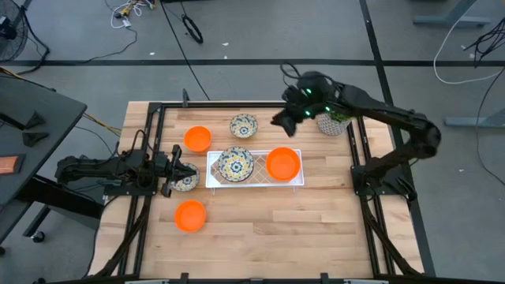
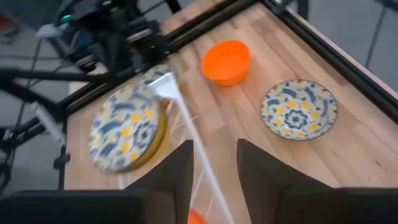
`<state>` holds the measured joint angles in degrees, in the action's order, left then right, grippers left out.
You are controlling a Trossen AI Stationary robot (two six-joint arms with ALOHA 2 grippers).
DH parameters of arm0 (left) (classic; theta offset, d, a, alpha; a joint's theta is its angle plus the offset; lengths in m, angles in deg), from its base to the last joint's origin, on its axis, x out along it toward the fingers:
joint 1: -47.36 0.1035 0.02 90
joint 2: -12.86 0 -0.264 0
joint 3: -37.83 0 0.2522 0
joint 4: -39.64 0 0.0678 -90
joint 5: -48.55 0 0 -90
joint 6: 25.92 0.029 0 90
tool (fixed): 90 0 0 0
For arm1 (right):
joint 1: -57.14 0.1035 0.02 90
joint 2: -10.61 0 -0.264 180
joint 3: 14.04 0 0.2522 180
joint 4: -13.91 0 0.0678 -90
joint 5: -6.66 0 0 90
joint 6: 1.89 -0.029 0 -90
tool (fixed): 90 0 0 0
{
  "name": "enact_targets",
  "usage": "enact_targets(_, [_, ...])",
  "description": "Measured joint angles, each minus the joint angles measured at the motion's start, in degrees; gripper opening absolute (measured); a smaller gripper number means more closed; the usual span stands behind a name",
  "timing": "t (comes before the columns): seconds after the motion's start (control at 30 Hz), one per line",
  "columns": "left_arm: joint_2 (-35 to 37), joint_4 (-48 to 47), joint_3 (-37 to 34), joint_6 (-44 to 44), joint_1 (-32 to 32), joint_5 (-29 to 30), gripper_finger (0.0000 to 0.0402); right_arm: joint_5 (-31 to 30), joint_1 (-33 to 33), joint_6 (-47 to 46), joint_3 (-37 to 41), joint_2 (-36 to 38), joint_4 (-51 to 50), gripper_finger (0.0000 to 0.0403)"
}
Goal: Pick & Place Mini bowls
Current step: Stack the white patterned bowl on the white patterned bowl on the shelf
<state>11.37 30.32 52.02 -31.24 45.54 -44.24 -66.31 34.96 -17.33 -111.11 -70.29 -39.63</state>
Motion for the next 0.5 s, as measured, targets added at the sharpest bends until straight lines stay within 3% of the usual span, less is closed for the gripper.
enact_targets(0.23, [0.0,0.0,0.0,0.0,0.0,0.0,0.0023,-0.1,4.4,4.4,10.8,11.4,5.3,0.0126])
enact_targets(0.5, [0.0,0.0,0.0,0.0,0.0,0.0,0.0023,-0.1,12.2,4.3,13.9,16.3,5.7,0.0126])
